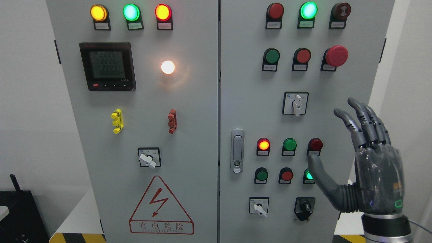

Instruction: Rotate and turn off gray switch

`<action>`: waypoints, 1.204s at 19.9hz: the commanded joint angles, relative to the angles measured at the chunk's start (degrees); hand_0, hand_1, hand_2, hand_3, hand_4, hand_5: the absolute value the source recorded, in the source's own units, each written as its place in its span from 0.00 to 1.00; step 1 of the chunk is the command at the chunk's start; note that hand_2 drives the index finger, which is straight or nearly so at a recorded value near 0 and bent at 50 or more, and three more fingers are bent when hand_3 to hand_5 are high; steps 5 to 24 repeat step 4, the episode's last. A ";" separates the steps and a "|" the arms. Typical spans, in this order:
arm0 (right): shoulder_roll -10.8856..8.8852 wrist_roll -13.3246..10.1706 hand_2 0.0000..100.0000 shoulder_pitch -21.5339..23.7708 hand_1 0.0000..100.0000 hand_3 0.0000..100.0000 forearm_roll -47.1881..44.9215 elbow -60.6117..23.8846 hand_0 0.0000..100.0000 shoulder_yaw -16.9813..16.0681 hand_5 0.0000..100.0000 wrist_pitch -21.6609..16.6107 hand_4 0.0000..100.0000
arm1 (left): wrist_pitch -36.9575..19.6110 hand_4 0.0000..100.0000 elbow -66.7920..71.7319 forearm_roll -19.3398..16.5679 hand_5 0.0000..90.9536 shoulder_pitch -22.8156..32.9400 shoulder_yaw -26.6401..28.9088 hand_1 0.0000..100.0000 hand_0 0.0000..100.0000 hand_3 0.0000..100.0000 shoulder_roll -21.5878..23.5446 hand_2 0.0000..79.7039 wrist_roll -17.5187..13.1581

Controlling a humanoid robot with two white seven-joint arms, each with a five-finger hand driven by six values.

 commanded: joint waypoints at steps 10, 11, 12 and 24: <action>-1.52 -0.05 0.12 1.02 0.19 0.12 0.01 -0.52 0.27 0.79 0.00 -0.23 0.01 | -0.30 0.00 -1.41 1.14 0.00 -0.53 0.44 0.39 0.12 0.00 -0.02 0.00 -0.05; -1.52 -0.05 0.12 1.02 0.19 0.12 0.01 -0.52 0.27 0.79 0.00 -0.23 0.01 | -0.30 0.00 -1.41 1.14 0.00 -0.53 0.44 0.39 0.12 0.00 -0.02 0.00 -0.05; -1.52 -0.05 0.12 1.02 0.19 0.12 0.01 -0.52 0.27 0.79 0.00 -0.23 0.01 | -0.30 0.00 -1.41 1.14 0.00 -0.53 0.44 0.39 0.12 0.00 -0.02 0.00 -0.05; -1.52 -0.05 0.12 1.02 0.19 0.12 0.01 -0.52 0.27 0.79 0.00 -0.23 0.01 | -0.30 0.00 -1.41 1.14 0.00 -0.53 0.44 0.39 0.12 0.00 -0.02 0.00 -0.05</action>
